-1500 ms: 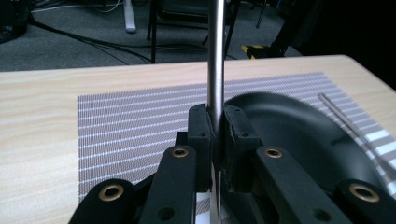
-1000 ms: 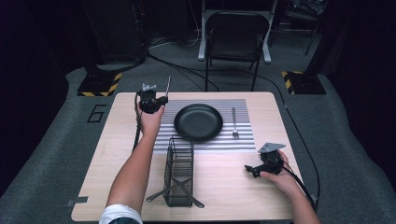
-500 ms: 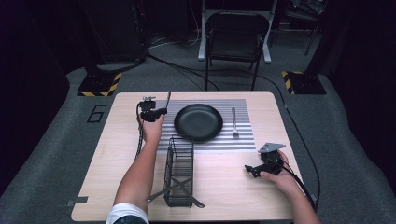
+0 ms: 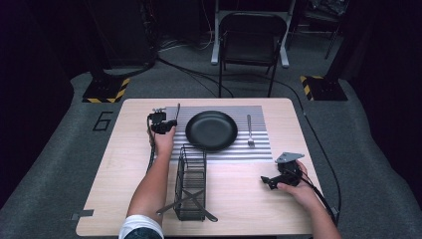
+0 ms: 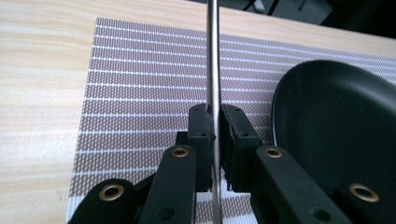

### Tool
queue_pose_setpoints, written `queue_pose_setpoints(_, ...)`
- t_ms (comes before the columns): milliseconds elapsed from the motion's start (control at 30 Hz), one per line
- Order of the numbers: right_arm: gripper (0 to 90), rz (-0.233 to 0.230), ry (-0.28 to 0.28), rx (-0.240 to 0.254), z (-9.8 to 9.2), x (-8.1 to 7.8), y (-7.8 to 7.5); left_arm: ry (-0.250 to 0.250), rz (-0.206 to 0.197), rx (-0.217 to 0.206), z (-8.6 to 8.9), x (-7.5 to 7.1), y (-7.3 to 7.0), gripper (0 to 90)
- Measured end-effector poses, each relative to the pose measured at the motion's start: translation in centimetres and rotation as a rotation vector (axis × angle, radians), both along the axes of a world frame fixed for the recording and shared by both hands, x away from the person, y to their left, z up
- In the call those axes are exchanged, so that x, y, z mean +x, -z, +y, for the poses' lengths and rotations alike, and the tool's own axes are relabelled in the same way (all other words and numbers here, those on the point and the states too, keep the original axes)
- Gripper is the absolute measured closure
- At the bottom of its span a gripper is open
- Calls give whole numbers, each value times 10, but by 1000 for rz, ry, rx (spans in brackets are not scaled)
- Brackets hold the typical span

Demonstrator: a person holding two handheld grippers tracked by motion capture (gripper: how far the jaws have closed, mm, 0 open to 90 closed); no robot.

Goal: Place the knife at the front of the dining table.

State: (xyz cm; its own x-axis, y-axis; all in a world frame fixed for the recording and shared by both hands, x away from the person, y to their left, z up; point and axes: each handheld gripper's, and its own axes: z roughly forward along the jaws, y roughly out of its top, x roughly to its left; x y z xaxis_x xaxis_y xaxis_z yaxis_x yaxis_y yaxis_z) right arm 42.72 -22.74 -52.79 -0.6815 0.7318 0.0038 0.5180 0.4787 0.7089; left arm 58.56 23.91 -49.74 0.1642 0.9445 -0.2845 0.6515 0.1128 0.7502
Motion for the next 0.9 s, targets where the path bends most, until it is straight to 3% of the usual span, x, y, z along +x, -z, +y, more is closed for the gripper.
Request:
queue_pose_setpoints(167,0,0,0,0,0,0,0,-36,-25,-19,-2,4,3,826)
queue_pose_setpoints(400,0,0,0,0,0,0,0,-70,-9,-18,-6,9,11,826)
queue_pose_setpoints(900,0,0,0,0,0,0,0,-88,38,-37,-6,14,21,825)
